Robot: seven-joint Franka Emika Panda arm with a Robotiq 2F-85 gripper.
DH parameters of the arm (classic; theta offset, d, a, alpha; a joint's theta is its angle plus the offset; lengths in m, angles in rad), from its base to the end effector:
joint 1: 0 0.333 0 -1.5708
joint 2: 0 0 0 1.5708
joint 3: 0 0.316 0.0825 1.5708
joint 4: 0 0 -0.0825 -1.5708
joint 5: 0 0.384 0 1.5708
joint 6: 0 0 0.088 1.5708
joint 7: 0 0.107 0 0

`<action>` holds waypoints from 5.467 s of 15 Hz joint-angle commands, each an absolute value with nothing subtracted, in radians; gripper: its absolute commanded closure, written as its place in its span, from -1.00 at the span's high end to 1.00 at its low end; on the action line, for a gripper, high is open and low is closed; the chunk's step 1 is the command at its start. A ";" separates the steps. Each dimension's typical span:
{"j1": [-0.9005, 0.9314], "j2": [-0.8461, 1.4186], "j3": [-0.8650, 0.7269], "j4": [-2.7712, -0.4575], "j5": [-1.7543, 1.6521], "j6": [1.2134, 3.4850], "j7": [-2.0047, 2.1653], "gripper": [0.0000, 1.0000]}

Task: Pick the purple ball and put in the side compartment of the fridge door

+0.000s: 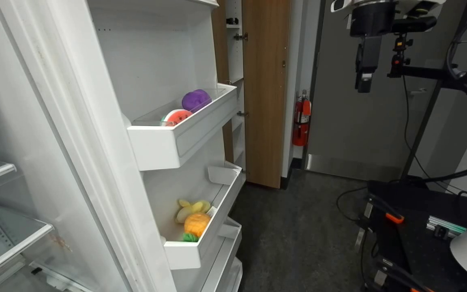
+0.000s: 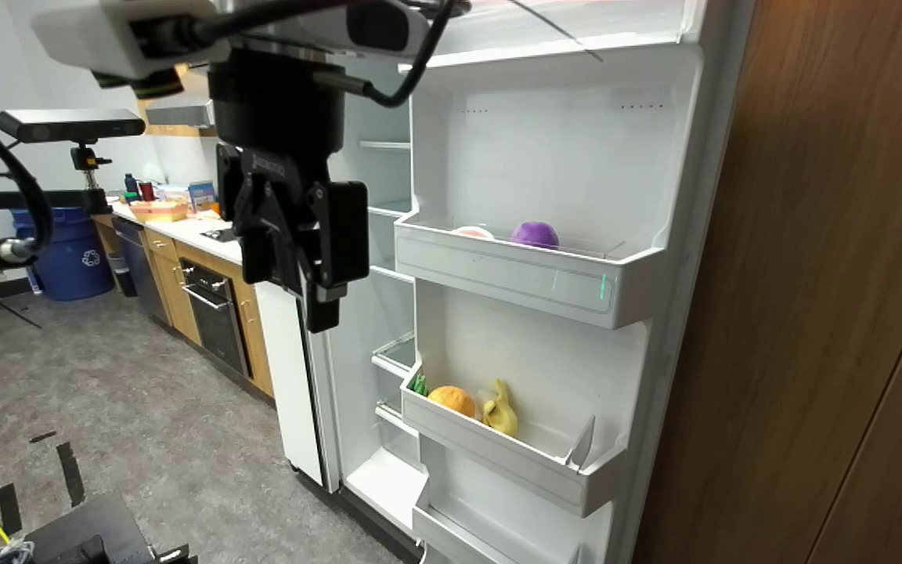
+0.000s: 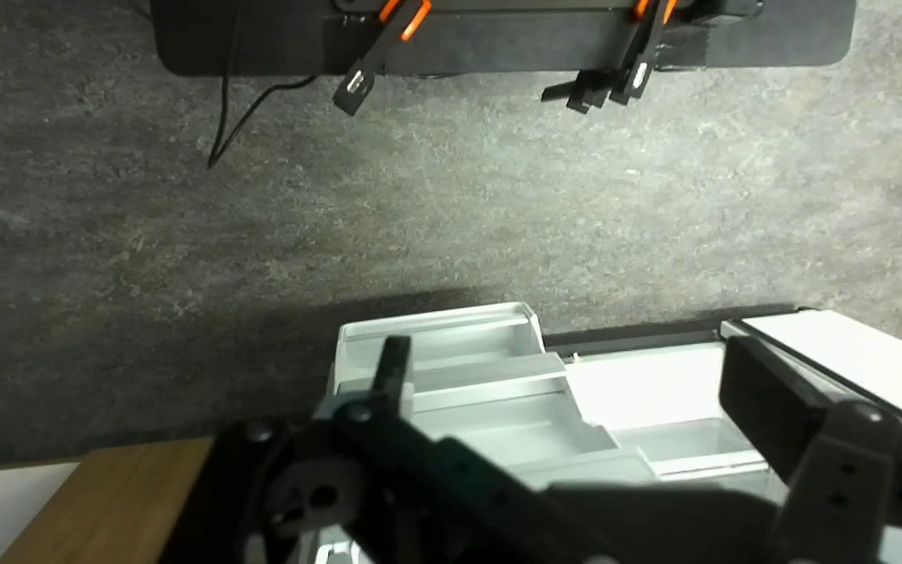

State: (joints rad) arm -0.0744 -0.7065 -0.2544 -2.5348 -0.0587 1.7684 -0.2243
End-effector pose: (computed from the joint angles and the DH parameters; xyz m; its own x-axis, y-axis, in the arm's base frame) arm 0.3137 -0.1189 0.4886 0.9986 -0.0225 -0.0476 -0.0281 -0.9923 -0.1210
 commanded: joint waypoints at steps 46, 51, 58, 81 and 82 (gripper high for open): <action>-0.039 0.003 -0.087 -2.082 0.045 2.599 -0.226 1.00; -0.041 0.037 -0.074 -2.063 0.045 2.613 -0.221 1.00; -0.044 0.019 -0.073 -2.095 0.017 2.623 -0.211 1.00; -0.047 0.055 -0.081 -2.159 -0.106 2.871 -0.121 1.00; -0.047 0.065 -0.081 -2.154 -0.117 2.874 -0.112 1.00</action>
State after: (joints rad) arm -0.0381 0.0390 -0.0833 -2.1580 -0.0612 2.8297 -0.1530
